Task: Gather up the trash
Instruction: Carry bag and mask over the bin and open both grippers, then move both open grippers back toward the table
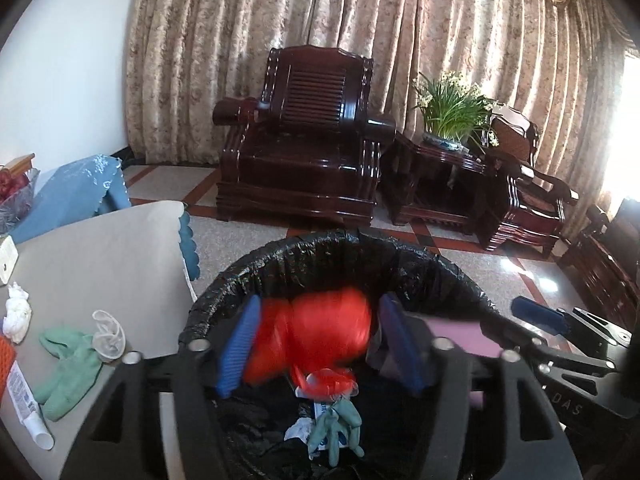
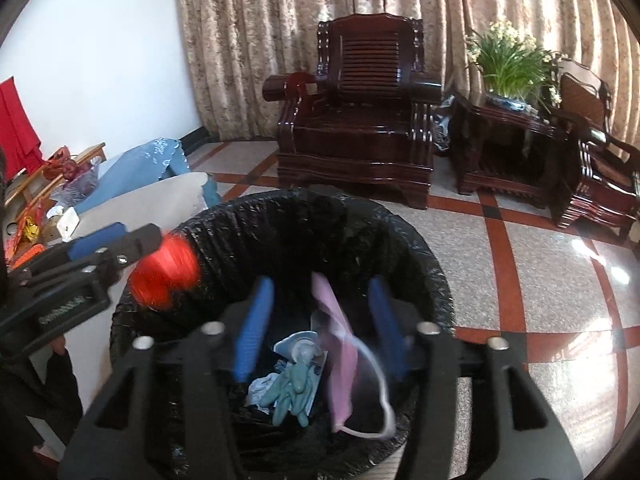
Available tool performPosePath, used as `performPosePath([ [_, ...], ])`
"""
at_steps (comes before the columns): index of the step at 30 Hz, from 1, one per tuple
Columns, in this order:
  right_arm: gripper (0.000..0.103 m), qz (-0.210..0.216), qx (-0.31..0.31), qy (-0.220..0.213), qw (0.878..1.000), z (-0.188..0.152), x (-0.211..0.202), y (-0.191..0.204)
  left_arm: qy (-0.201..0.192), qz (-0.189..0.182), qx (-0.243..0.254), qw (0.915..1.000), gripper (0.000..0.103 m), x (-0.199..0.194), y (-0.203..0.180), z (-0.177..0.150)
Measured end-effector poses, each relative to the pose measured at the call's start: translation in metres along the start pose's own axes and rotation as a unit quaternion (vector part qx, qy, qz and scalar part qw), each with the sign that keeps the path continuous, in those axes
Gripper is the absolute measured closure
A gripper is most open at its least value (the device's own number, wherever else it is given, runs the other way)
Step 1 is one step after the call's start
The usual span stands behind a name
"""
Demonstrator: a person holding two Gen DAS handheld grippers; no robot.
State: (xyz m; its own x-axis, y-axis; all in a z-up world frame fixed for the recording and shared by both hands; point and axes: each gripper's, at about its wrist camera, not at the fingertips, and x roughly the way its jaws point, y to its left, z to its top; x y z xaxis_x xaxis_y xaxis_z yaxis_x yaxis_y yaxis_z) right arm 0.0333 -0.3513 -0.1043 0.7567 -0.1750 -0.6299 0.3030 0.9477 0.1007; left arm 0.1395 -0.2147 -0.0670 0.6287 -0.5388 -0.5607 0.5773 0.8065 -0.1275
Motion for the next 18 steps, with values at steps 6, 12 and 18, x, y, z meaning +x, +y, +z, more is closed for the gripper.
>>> performPosePath([
  [6,0.005,-0.009,0.015,-0.029,0.999,0.0,-0.011,0.001,-0.015,0.004,-0.016,0.9998,0.02,-0.016,0.016,0.006],
  [12,0.005,0.001,0.018,-0.048,0.999,0.012,-0.024,0.015,-0.049,0.039,-0.03,0.9976,0.017,-0.054,0.054,0.009],
  [18,0.005,0.047,-0.017,-0.065,0.997,0.019,-0.031,0.065,-0.073,0.096,-0.049,0.9915,0.016,-0.094,0.094,0.002],
])
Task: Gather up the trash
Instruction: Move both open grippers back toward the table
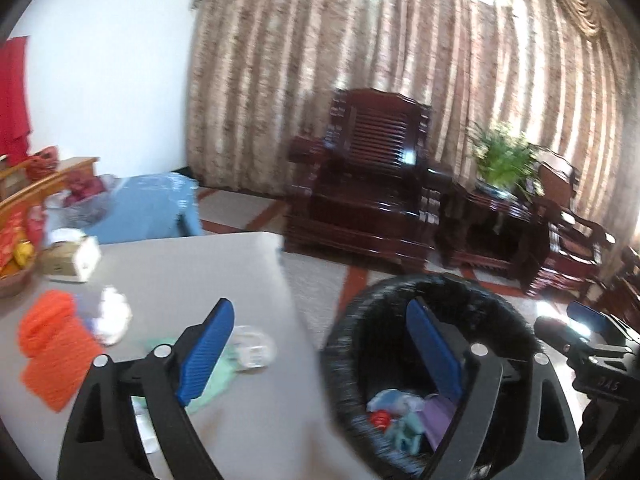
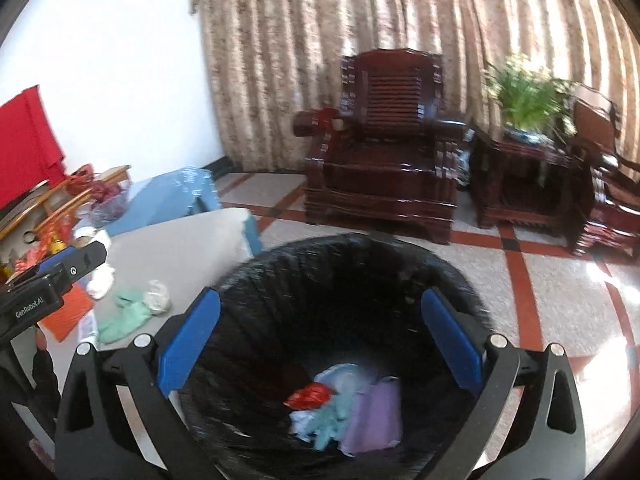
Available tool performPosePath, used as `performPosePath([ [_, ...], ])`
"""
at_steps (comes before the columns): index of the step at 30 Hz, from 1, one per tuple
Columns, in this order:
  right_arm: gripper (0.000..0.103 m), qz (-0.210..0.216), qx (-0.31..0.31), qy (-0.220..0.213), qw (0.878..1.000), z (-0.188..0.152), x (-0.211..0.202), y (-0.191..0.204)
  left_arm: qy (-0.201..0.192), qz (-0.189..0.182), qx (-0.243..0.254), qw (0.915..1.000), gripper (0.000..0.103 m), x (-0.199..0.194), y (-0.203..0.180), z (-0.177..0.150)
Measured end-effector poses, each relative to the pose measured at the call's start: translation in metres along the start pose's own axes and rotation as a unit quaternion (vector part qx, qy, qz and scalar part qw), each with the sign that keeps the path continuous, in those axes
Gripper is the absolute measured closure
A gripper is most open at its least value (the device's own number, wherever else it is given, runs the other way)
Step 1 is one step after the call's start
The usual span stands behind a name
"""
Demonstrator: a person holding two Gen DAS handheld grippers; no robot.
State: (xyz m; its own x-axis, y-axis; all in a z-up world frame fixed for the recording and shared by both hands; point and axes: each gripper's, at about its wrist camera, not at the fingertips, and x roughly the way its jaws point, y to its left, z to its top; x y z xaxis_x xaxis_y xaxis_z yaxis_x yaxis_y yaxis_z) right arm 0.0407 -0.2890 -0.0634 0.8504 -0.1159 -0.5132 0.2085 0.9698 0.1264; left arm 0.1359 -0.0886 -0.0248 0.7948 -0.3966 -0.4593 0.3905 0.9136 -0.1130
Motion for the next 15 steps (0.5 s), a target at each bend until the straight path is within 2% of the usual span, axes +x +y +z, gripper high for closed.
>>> performPosePath([
  [6,0.005,0.056,-0.027,-0.008,0.998,0.008,0.008,0.058,-0.017,0.07,-0.012,0.9973,0.016,-0.032,0.052,-0.009],
  [15,0.005,0.143,-0.086,-0.003,0.986,0.002,0.029,0.156,-0.017,0.165,-0.046,0.9851,0.016,-0.065,0.135,-0.033],
])
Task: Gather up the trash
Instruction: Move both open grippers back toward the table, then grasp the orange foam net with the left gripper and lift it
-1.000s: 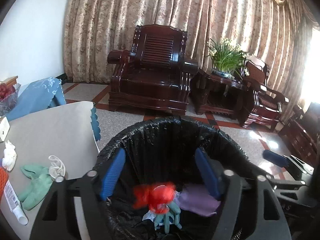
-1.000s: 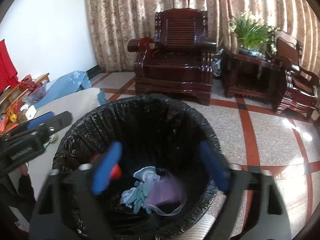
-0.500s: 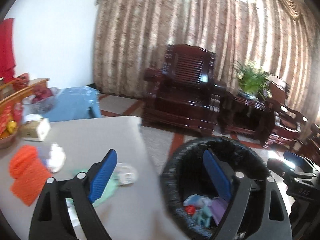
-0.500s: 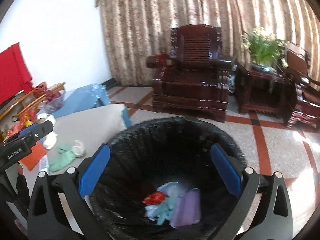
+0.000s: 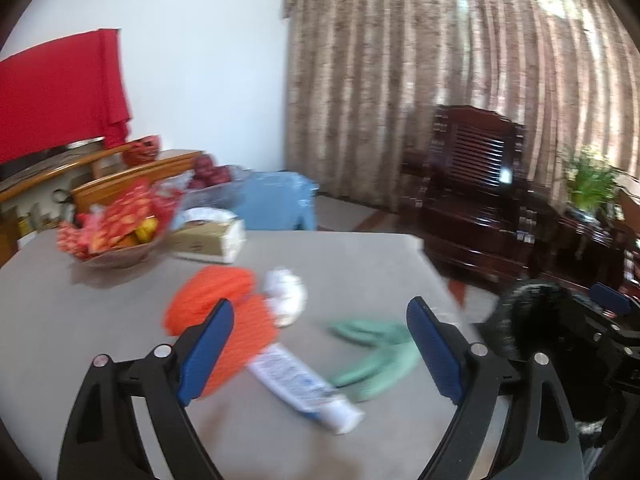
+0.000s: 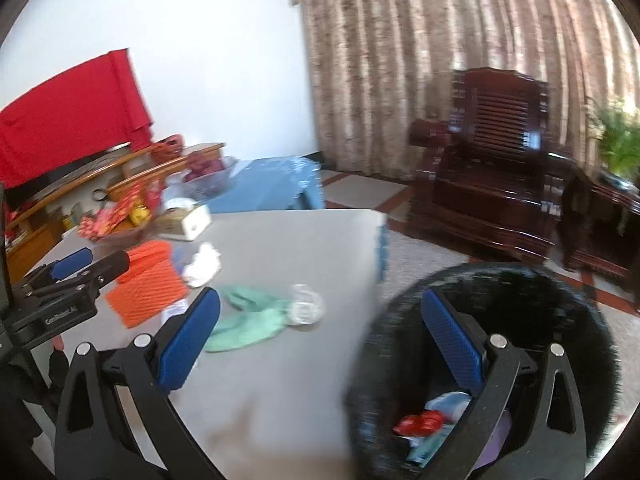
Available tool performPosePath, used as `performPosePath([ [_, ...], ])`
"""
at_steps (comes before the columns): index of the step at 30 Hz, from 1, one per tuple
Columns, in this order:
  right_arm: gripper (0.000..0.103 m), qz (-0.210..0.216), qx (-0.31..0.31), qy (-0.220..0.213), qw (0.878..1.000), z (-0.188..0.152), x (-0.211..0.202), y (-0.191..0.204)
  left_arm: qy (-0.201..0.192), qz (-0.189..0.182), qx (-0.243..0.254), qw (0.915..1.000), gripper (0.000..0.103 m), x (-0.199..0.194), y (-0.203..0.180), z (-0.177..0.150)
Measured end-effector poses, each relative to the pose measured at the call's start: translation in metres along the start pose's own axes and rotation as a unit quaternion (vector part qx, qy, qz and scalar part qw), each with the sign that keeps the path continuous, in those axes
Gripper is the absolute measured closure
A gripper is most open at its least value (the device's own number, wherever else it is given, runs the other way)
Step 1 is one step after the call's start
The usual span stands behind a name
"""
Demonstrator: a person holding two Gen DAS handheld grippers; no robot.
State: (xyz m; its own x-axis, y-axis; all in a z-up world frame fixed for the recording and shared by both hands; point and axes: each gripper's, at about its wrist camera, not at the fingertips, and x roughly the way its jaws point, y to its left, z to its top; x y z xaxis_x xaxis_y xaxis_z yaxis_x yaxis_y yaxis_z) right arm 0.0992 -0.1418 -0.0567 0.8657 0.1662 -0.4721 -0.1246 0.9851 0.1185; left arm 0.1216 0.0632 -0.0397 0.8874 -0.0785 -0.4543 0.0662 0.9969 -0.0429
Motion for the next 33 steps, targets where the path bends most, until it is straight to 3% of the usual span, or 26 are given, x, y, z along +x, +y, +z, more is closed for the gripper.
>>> performPosePath([
  [5,0.005,0.024,-0.012,0.013,1.0,-0.002,0.022,0.035,0.007,0.045,-0.009,0.9989,0.016,0.003,0.041,-0.01],
  [13,0.005,0.027,-0.037,0.021,0.999,-0.012,0.047,0.063,0.041,0.077,-0.023,0.9959,0.017,0.023,0.08,-0.032],
  [24,0.005,0.019,-0.054,0.054,0.997,-0.027,0.068,0.07,0.098,0.071,-0.053,0.9913,0.018,0.065,0.109,-0.055],
  [30,0.005,0.017,-0.062,0.064,0.996,-0.03,0.074,0.072,0.106,0.058,-0.057,0.9911,0.018,0.081,0.11,-0.054],
  [33,0.005,0.016,-0.063,0.067,0.996,-0.03,0.076,0.072,0.107,0.052,-0.056,0.9914,0.027,0.085,0.108,-0.053],
])
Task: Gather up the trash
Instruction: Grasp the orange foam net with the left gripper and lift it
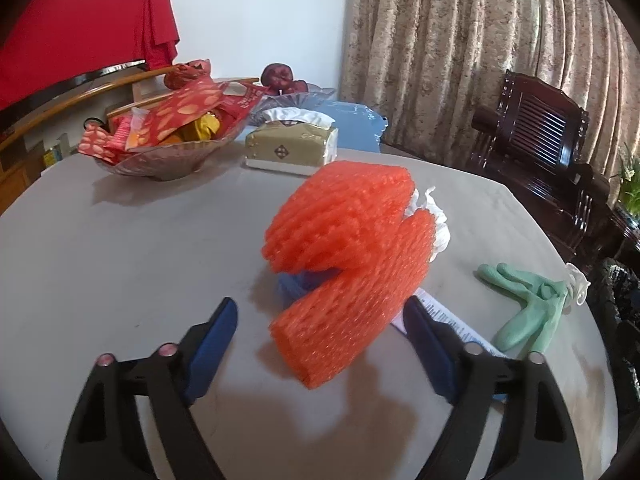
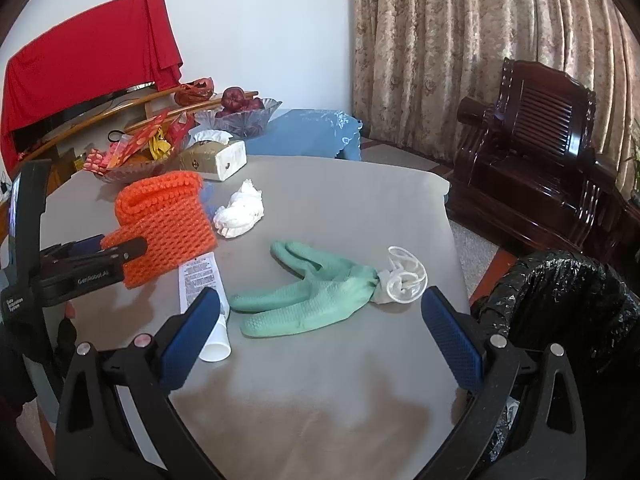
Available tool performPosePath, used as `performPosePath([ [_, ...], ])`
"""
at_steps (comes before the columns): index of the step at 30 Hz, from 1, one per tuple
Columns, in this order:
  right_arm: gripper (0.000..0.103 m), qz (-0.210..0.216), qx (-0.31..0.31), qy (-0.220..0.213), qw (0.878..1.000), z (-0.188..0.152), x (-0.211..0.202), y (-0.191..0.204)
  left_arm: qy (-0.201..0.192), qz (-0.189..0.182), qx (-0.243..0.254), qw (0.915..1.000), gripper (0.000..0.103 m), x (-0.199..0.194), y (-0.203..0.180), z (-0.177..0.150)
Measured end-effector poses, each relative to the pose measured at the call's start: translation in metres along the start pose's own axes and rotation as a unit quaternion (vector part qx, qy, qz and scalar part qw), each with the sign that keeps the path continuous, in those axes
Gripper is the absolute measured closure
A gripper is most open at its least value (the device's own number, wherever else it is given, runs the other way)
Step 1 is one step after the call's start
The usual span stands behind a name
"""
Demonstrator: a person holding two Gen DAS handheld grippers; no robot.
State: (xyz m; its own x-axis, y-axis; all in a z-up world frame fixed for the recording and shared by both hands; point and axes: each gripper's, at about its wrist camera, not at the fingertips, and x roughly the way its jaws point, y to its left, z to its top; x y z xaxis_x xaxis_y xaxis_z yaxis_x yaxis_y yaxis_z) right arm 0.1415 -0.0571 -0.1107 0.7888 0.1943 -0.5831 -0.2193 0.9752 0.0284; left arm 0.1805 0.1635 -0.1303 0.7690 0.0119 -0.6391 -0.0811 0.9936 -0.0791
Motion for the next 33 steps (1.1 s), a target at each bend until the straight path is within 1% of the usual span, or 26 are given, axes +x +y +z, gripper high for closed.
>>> performPosePath([
  [1,0.005,0.0,-0.001,0.001,1.0,0.0,0.001,0.0,0.001,-0.002,0.0,1.0,0.029,0.001,-0.001,0.0],
  [3,0.005,0.0,-0.003,0.002,1.0,-0.001,0.001,0.001,0.008,-0.014,-0.003,0.9999,0.047,0.003,-0.002,0.0],
  [4,0.005,-0.001,-0.004,0.003,1.0,-0.001,0.002,0.001,0.012,-0.018,-0.005,0.9998,0.051,0.003,-0.002,0.0],
  [6,0.005,-0.001,-0.002,0.004,1.0,-0.001,0.002,0.001,0.015,-0.028,-0.007,0.9995,0.065,0.002,-0.004,-0.001],
  [7,0.005,-0.001,-0.001,0.005,1.0,-0.001,0.003,0.0,0.017,-0.034,-0.006,0.9993,0.069,0.0,-0.006,-0.002],
  [8,0.005,-0.001,0.0,0.006,1.0,-0.001,0.003,0.0,0.018,-0.037,-0.006,0.9992,0.076,-0.002,-0.006,-0.004],
  [9,0.005,-0.001,0.001,0.007,1.0,-0.001,0.004,0.001,0.019,-0.042,-0.007,0.9989,0.08,-0.004,-0.007,-0.005],
  [12,0.005,-0.002,0.002,0.01,1.0,-0.001,0.003,0.0,0.018,-0.053,-0.009,0.9984,0.086,-0.014,-0.011,-0.009],
  [14,0.005,-0.003,0.005,0.011,1.0,-0.001,0.004,-0.001,0.017,-0.054,-0.01,0.9983,0.087,-0.023,-0.014,-0.013],
  [20,0.005,-0.005,0.011,0.014,1.0,-0.003,0.005,-0.005,0.023,-0.046,-0.032,0.9982,0.087,-0.046,-0.02,-0.031],
  [22,0.005,-0.006,0.011,0.015,1.0,-0.004,0.005,-0.005,0.027,-0.045,-0.029,0.9982,0.076,-0.046,-0.024,-0.036],
  [23,0.005,-0.006,0.011,0.016,1.0,-0.004,0.005,-0.005,0.029,-0.043,-0.027,0.9983,0.063,-0.044,-0.026,-0.037],
  [24,0.005,-0.006,0.011,0.017,1.0,-0.004,0.005,-0.005,0.03,-0.041,-0.027,0.9983,0.059,-0.043,-0.027,-0.039],
  [27,0.005,-0.007,0.005,0.015,1.0,-0.004,0.004,-0.004,0.039,-0.044,-0.02,0.9981,0.057,-0.033,-0.032,-0.039],
  [30,0.005,-0.007,0.007,0.014,1.0,-0.003,0.004,-0.005,0.049,-0.043,-0.009,0.9979,0.057,-0.021,-0.038,-0.039],
  [31,0.005,-0.007,0.007,0.015,1.0,-0.003,0.004,-0.006,0.058,-0.047,-0.01,0.9972,0.058,-0.017,-0.039,-0.039],
  [32,0.005,-0.007,0.006,0.016,1.0,-0.004,0.004,-0.006,0.061,-0.053,-0.013,0.9966,0.062,-0.014,-0.04,-0.038],
  [33,0.005,-0.008,0.005,0.017,1.0,-0.003,0.004,-0.006,0.062,-0.056,-0.014,0.9964,0.072,-0.014,-0.04,-0.038],
])
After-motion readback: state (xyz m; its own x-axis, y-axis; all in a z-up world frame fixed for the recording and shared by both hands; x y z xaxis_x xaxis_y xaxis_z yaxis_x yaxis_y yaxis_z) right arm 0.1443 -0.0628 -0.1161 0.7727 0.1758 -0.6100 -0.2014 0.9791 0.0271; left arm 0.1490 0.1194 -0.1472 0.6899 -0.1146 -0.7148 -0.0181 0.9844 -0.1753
